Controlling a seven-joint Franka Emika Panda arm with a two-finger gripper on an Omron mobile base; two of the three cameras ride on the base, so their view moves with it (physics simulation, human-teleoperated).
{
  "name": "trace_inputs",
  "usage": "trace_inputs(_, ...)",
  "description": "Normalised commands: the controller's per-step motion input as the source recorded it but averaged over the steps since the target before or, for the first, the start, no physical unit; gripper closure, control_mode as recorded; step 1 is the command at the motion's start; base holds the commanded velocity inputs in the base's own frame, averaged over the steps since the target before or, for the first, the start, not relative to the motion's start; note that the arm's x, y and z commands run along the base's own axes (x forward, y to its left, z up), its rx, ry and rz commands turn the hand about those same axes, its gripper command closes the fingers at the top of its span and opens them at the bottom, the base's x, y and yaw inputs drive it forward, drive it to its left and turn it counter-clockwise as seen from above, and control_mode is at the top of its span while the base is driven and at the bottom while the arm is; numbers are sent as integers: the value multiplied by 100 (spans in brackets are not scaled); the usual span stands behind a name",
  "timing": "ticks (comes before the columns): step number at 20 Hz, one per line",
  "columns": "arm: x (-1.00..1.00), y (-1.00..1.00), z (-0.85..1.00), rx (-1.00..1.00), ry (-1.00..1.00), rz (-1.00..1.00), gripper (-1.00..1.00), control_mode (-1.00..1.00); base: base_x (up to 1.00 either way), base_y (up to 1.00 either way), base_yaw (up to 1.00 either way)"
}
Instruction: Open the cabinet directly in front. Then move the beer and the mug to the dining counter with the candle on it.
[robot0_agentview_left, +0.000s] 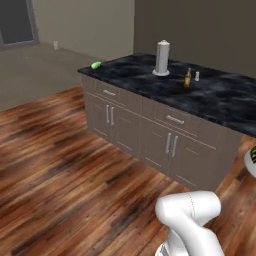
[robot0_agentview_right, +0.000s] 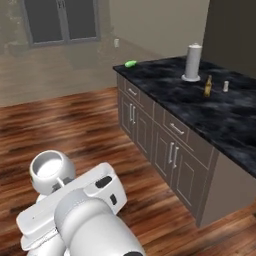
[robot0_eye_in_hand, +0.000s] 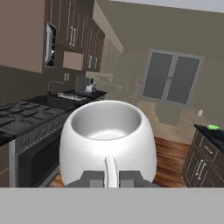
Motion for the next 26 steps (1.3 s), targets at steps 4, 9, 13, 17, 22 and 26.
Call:
trace_inputs(4,0,0,0,0,0,0,100,100,19,0,-36)
trace_inputs(9,0,0,0,0,0,0,100,100,38,0,-31)
trace_inputs(13,0,0,0,0,0,0,100,100,43,0,-29)
trace_inputs(17,0,0,0,0,0,0,100,100,48,0,-29)
trace_inputs(22,0,0,0,0,0,0,100,100,65,5,-27)
trace_inputs(26,0,0,0,0,0,0,100,100,71,9,-23)
